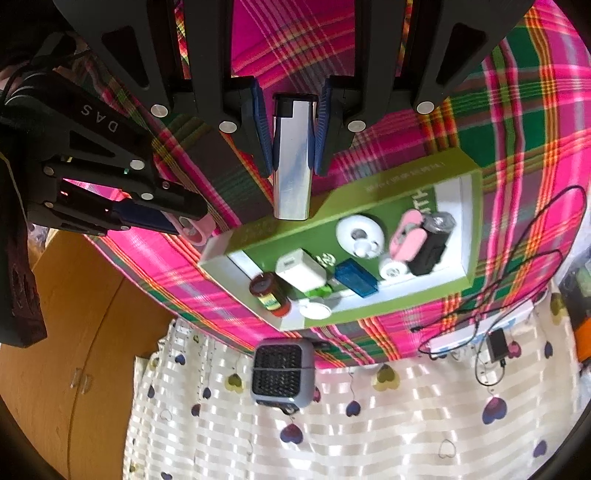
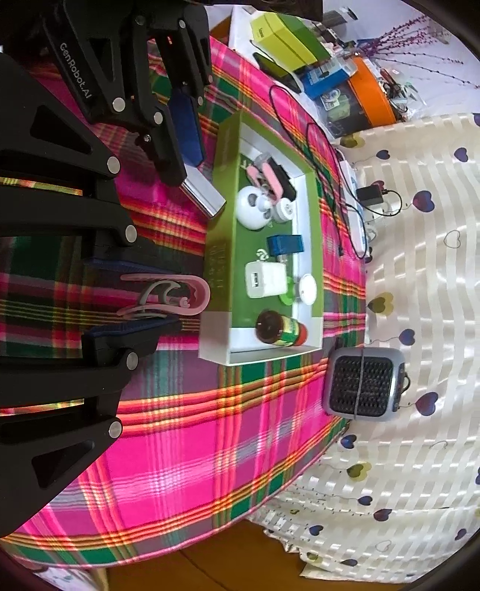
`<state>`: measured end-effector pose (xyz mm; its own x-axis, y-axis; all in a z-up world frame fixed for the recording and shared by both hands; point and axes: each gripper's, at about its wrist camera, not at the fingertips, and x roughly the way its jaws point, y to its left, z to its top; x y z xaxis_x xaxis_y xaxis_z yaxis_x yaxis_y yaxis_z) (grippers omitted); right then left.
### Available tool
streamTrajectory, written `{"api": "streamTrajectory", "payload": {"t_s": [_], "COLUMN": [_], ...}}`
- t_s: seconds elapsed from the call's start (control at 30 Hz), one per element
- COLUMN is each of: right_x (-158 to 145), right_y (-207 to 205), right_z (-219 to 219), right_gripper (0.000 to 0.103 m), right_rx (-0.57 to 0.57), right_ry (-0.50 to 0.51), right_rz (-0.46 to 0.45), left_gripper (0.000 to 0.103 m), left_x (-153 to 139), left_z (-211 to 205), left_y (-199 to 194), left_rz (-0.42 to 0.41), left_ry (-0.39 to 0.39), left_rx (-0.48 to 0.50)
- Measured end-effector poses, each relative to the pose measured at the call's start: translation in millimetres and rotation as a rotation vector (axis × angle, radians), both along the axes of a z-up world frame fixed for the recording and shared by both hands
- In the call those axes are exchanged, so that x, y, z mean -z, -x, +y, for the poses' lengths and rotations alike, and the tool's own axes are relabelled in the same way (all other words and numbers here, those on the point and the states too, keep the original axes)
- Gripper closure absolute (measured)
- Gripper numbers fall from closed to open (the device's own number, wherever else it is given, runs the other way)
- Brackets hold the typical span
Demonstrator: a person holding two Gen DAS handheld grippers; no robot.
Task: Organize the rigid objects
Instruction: 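Carry the silver stick and pink hook over the green box with both tools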
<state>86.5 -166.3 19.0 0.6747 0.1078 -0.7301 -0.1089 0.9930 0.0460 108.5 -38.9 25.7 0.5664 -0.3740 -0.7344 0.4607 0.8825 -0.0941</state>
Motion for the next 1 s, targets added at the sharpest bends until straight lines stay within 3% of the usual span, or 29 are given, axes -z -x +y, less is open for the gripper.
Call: {"api": "streamTrajectory", "payload": {"t_s": [0.4,1.0], "right_x": [-11.7,-13.6], "right_y": [-26.4,-74.8], "right_z": [3.4,13.5], "right_gripper": [0.079,0.079], "right_rx": [-0.035,-0.072], "right_ry": [-0.023,-0.044], "right_rz": [0.001,0.006], "left_gripper": [0.081,0.081], "left_x": [-15.7,-2.4], "left_z": [15.6,26.2], "left_y": [-28.8,-69.5], "left_rz": [-0.017,0.015], "left_ry": [0.008,0.031], "left_rx": [-0.056,-0.123]}}
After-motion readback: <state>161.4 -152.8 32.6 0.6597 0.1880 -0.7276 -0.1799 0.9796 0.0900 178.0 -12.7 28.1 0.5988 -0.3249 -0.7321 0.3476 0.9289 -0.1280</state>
